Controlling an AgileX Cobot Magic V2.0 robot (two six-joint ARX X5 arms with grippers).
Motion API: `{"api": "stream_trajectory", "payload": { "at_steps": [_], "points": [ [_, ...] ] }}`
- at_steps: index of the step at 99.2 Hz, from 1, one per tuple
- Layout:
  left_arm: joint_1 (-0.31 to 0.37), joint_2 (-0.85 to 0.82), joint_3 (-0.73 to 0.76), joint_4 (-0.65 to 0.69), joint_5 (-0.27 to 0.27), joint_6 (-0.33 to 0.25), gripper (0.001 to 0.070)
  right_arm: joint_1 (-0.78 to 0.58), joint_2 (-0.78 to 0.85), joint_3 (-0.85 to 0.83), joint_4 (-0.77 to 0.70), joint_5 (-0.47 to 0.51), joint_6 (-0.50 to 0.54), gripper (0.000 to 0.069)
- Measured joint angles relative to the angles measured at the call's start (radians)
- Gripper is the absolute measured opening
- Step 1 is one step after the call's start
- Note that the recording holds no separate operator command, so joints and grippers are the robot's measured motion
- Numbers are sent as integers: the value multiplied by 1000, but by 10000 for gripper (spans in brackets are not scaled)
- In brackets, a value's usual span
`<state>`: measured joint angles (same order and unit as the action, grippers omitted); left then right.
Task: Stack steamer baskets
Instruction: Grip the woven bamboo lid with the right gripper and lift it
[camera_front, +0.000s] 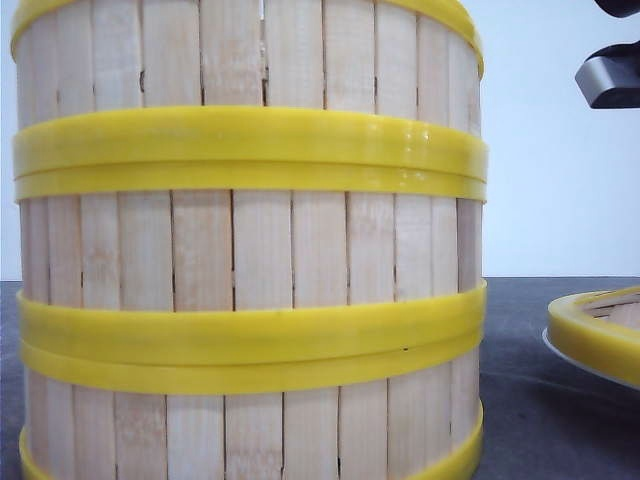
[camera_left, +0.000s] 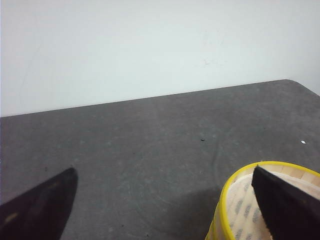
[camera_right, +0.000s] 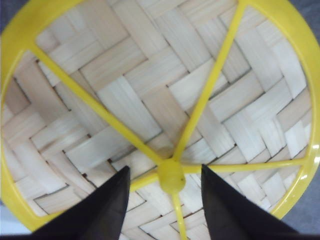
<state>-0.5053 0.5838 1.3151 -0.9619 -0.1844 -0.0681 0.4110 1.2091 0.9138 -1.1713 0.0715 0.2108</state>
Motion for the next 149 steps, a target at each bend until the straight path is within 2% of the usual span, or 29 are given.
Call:
{"api": "stream_trajectory", "payload": {
  "at_steps": [30, 51, 64, 85, 95, 119, 134, 149],
  "points": [
    [0, 0, 0, 0, 0, 0, 693, 0, 34, 2, 0, -5, 5, 252],
    [0, 0, 0, 1, 0, 0, 693, 0, 51, 11, 6, -8, 5, 202],
    [0, 0, 0, 1, 0, 0, 693, -2, 52, 11, 10, -10, 6, 143],
    [0, 0, 0, 1, 0, 0, 693, -5, 52, 12, 11, -15, 6, 119],
    [0, 0, 0, 1, 0, 0, 693, -5, 50, 16, 10, -17, 4, 57],
    [0, 0, 0, 1, 0, 0, 693, -8, 52, 28, 2, -24, -4, 54],
    [0, 0, 0, 1, 0, 0, 693, -15, 70, 99, -34, -48, -5, 52],
    [0, 0, 0, 1, 0, 0, 693, -23, 72, 285, -122, -47, -13, 52]
  ]
}}
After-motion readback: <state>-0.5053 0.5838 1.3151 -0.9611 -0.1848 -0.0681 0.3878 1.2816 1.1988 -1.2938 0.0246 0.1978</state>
